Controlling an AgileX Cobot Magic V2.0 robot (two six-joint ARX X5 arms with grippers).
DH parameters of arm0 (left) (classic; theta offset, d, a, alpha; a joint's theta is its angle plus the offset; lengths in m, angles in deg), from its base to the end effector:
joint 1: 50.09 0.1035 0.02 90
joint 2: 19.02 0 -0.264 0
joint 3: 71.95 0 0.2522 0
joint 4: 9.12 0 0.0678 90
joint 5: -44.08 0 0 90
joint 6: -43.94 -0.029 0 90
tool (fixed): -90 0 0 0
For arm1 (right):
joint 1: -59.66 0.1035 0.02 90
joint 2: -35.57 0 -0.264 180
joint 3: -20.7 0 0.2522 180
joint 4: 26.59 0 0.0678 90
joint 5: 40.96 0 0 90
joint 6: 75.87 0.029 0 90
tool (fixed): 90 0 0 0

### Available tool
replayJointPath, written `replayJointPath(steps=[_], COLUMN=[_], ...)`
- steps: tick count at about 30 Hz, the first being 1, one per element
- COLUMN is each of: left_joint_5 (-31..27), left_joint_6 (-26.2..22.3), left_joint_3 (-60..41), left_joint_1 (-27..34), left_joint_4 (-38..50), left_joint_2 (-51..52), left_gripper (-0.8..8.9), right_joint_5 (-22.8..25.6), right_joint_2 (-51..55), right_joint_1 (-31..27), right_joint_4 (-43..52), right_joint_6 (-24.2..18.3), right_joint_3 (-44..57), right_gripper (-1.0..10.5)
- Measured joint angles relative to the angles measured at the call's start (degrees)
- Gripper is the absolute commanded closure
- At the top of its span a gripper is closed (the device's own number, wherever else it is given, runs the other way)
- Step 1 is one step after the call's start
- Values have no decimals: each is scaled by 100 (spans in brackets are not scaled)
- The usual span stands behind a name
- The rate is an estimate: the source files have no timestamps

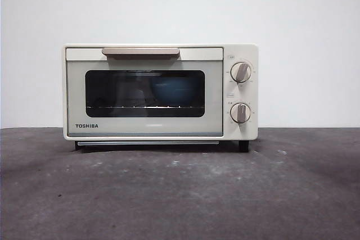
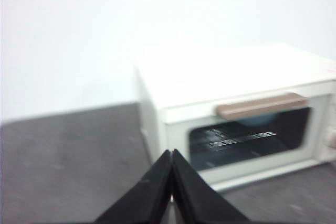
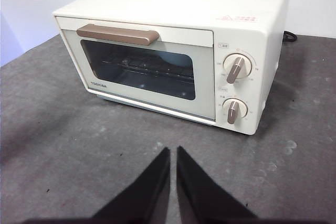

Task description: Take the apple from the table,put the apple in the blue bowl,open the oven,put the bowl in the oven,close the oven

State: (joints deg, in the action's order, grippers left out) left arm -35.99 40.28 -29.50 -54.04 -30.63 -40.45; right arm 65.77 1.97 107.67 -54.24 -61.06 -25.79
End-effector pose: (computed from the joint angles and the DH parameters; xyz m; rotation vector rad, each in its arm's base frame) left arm 0.1054 -0.0123 0.2896 0.0631 0.0008 -0.2424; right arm 0.0988 0.0973 0.2815 0.1114 0.2883 0.5098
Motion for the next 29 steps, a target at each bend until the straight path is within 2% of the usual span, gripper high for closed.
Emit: replayJointPath(steps=[4,9,23,29], left_joint_5=[-4,-9,-9,-13], left_joint_6=[-162,-181,-157,-127], left_joint_3=[-872,-1561,-2686,-2693], left_joint_1=[452,656,662,667], left_joint_4=[822,929,407,-28], left_joint_2=[597,1187,1906,2124], left_gripper=[806,806,806,806], right_joint_5=[0,0,0,0], right_joint_2=[0,0,0,0], right_joint_1=[0,0,0,0], right_joint_4=[0,0,0,0], right_joint_6=[0,0,0,0], right_joint_3=[0,0,0,0], right_gripper=[942,942,942,942])
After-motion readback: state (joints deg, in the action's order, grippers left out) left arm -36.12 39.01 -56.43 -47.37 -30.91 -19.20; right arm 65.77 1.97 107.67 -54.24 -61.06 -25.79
